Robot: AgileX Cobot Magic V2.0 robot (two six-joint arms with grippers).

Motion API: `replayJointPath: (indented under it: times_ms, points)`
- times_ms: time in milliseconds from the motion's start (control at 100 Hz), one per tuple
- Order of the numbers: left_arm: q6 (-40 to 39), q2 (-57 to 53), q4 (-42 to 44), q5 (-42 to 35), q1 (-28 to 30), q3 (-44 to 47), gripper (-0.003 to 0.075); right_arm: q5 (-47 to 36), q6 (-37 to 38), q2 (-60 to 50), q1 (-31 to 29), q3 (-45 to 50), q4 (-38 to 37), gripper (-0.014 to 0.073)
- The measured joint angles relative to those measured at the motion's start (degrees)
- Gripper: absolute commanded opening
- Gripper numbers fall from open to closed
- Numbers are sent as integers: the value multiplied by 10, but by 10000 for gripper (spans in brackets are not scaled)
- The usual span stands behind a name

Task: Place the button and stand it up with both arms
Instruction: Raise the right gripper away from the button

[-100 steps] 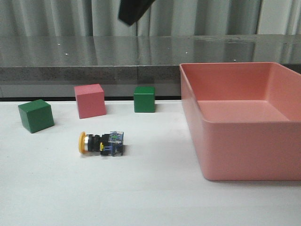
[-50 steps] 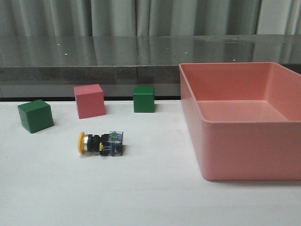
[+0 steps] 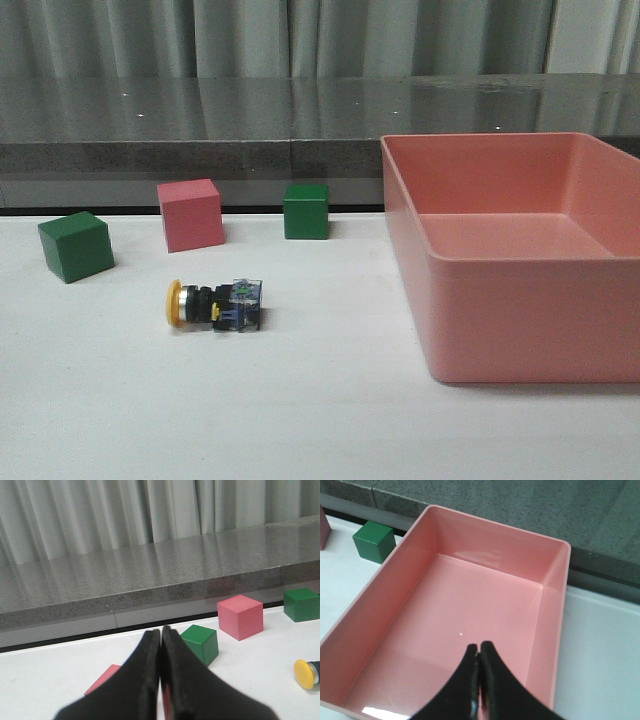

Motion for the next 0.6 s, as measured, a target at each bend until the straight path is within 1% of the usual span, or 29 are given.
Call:
replayJointPath:
  times_ms: [140,250,400,600]
  points:
    - [0,0,0,0,0,0,-19,-60,0,-90,0,101,15,-109]
    - [0,0,0,0,0,0,-19,-83,0,-161,0,158,19,-109]
    - [0,0,0,0,0,0,-19,-100,0,-235,0,198,19,-109]
    - [0,0,0,0,0,0,-19,-104,0,-272,0,204,20,-109]
